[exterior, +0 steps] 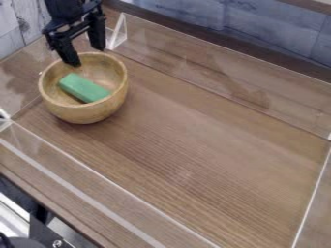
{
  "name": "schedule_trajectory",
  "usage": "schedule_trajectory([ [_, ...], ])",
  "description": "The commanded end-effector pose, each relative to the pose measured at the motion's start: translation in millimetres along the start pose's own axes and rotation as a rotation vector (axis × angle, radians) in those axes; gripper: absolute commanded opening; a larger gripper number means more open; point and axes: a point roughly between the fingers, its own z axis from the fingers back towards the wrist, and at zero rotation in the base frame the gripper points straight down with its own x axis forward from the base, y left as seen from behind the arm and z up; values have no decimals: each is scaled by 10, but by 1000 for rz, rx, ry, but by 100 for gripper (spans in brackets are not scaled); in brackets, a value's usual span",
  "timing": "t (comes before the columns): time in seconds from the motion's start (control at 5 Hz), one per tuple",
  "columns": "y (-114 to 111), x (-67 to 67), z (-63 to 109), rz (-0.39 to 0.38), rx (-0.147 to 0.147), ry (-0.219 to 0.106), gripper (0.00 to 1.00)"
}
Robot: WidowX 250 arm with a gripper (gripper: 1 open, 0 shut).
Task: Move green object from inside the wooden bowl to the table next to it
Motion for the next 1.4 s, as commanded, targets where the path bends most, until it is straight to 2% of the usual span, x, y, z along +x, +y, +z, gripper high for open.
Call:
schedule_trajectory([
  [0.0,-30,100,114,9,-39,-51,100],
  [0.2,-2,97,31,13,-29,-57,100],
  [0.6,119,-62,-169,12,-6,-84,100],
  [1.0,133,27,8,10,23,-81,100],
  [1.2,155,-4,-54,10,39,-80,100],
])
